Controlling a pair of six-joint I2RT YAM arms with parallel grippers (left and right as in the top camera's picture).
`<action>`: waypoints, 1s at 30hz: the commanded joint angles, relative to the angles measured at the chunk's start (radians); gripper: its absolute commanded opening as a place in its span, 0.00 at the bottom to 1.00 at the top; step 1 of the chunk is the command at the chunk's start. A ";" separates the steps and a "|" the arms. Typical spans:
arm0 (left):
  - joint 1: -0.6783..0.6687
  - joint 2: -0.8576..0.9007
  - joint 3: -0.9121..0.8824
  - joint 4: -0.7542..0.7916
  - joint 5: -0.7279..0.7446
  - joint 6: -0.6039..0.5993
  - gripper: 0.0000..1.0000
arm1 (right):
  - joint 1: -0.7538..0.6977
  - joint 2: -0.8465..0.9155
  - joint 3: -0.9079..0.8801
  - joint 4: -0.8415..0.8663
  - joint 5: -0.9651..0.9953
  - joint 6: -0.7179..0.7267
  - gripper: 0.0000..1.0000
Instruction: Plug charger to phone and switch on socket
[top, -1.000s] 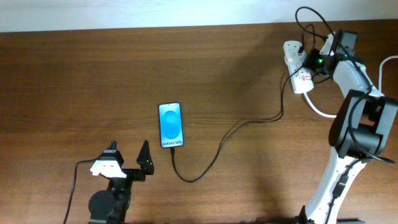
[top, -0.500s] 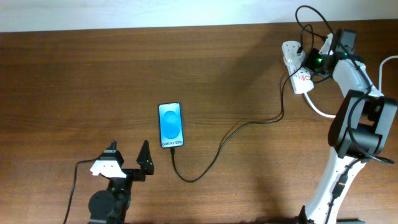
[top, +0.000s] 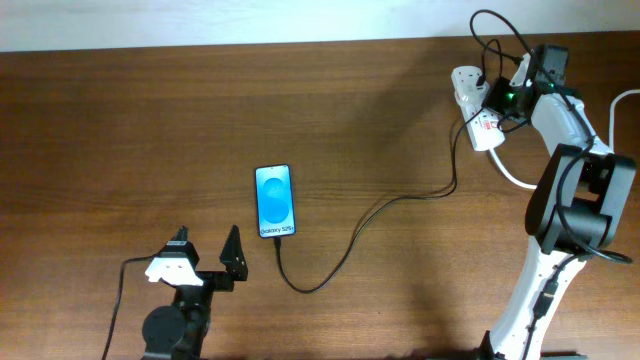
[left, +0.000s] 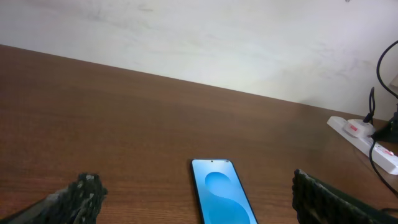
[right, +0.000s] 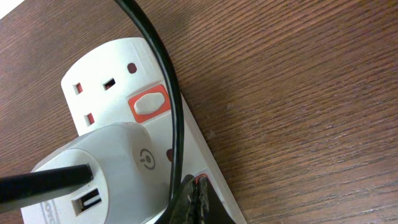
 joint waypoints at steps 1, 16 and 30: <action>-0.003 -0.004 -0.002 -0.006 0.015 0.016 0.99 | 0.101 0.034 -0.016 -0.032 -0.203 -0.014 0.04; -0.003 -0.004 -0.002 -0.005 0.015 0.016 0.99 | 0.144 0.033 -0.017 -0.101 -0.013 -0.013 0.04; -0.003 -0.004 -0.002 -0.005 0.015 0.016 0.99 | 0.066 -0.449 -0.017 -0.433 0.296 -0.002 0.04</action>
